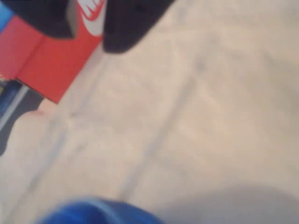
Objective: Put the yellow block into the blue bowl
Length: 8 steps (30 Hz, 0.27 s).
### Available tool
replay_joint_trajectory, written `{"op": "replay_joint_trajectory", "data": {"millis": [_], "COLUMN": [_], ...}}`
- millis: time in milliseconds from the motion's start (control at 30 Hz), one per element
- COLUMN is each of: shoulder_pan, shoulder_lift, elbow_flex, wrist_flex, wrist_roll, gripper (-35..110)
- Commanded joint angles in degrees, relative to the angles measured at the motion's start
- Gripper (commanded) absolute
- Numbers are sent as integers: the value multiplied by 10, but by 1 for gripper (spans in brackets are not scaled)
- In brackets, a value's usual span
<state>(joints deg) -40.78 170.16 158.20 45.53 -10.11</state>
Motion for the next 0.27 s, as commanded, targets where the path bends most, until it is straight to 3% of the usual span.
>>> {"op": "replay_joint_trajectory", "data": {"millis": [0, 233], "shoulder_pan": [-2, -2], "shoulder_lift": [80, 125], "elbow_flex": [40, 90], "wrist_flex": [-24, -23], "wrist_roll": [8, 8], "gripper": [0, 0]}}
